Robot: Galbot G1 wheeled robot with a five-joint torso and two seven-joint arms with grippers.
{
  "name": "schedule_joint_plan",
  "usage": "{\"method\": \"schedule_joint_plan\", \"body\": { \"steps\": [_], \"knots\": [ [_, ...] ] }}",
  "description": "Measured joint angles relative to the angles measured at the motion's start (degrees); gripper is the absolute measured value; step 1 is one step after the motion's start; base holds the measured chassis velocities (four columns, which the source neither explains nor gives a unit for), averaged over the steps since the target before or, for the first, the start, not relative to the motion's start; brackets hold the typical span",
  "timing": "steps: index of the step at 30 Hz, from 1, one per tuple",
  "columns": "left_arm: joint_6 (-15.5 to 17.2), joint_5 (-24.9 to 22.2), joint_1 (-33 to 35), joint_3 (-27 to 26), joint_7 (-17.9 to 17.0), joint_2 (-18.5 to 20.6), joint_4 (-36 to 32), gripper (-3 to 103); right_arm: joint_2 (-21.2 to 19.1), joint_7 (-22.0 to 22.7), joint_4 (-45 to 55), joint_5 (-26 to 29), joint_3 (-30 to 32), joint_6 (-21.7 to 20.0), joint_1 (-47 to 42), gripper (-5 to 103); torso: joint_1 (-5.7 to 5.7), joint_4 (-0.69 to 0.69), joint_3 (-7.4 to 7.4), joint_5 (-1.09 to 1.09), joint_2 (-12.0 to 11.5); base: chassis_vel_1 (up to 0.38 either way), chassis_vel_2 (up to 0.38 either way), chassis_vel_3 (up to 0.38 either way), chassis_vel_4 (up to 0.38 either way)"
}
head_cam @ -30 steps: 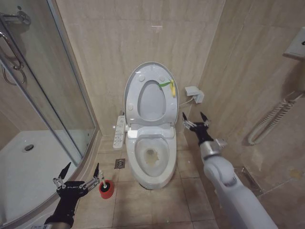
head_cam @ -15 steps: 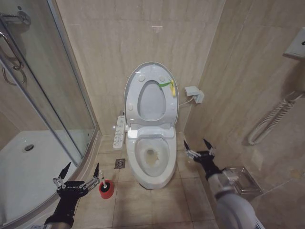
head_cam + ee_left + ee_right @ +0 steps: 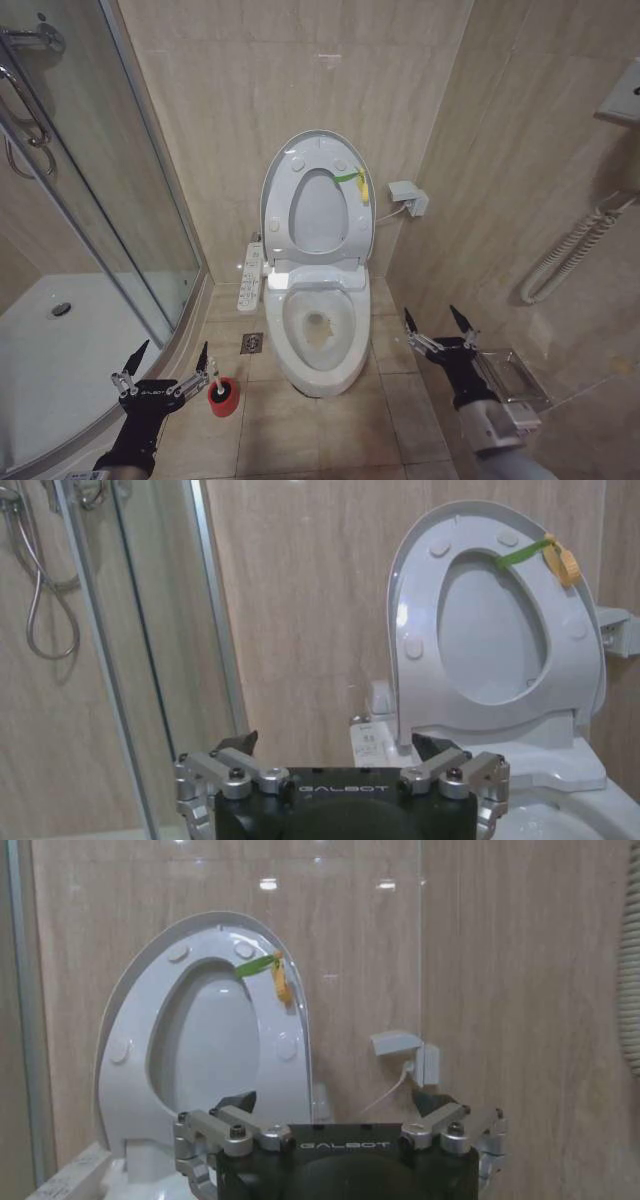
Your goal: Open the toilet lid, clean the toilet bowl with a toilet brush, close the toilet lid, and flush.
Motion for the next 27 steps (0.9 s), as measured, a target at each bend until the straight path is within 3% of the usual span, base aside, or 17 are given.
{"method": "schedule_joint_plan", "body": {
  "steps": [27],
  "knots": [
    [0.00, 0.00, 0.00, 0.00, 0.00, 0.00, 0.00, 100, 3.36, -0.61, 4.73, -0.27, -0.40, -0.91, -3.82, 100, 0.01, 0.01, 0.00, 0.01, 0.00, 0.000, 0.000, 0.000, 0.000]
  ]
}}
